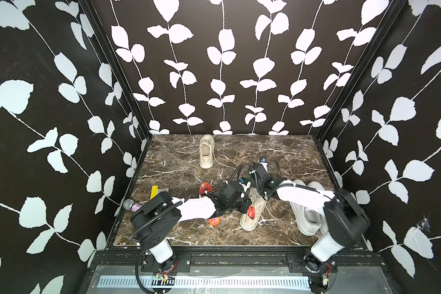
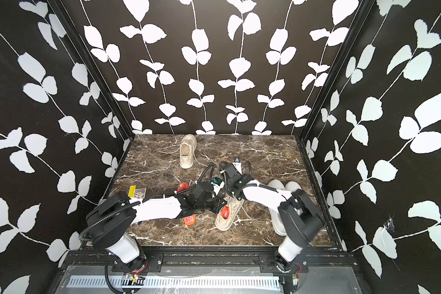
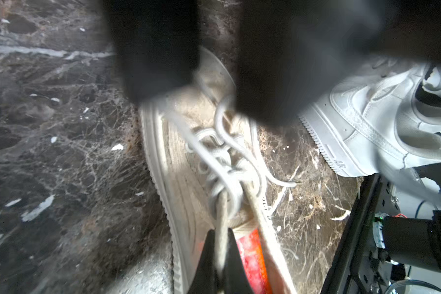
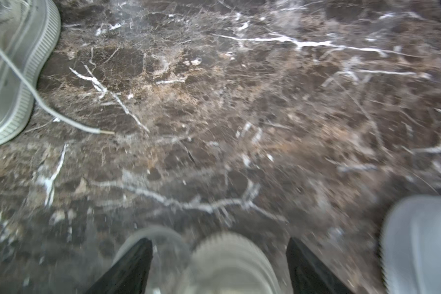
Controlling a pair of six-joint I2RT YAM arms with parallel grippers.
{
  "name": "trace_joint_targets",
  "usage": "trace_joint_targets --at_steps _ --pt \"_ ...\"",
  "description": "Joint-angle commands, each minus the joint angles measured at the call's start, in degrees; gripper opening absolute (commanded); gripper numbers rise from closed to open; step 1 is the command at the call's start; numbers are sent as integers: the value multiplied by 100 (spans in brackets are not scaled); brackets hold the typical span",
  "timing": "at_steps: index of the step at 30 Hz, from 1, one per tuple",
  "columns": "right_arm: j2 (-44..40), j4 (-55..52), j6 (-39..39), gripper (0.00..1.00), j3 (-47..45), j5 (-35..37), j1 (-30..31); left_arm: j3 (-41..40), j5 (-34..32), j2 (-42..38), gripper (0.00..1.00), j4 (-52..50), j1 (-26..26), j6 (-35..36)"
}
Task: Remove the insole from the shoe
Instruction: Untie the shoelace on the shoe, then remove the insole from the shoe.
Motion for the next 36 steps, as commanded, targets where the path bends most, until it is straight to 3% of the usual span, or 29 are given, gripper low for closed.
trace_joint_targets --at_steps 1,4,8,18,21,24,36 --pt "386 -178 -90 82 718 -301 -144 -99 92 -213 0 274 -29 -66" --pt "630 -401 -112 82 1289 -490 -184 -124 57 -244 0 278 -29 -91" --pt "363 -483 -43 81 1224 -491 -176 -153 -132 -293 0 214 -29 -134" --pt "-1842 -990 242 73 -1038 -982 236 58 -296 -171 0 1 -27 -240" --pt "-2384 -1304 446 69 -1532 -988 623 7 -263 -179 14 -43 -27 -195" --pt "-2690 -1450 782 65 -1829 -1194 901 72 -375 -187 21 -267 -20 -40" --pt "-2115 -1109 1095 55 -1713 -1358 1297 361 -645 -124 30 -612 -20 201"
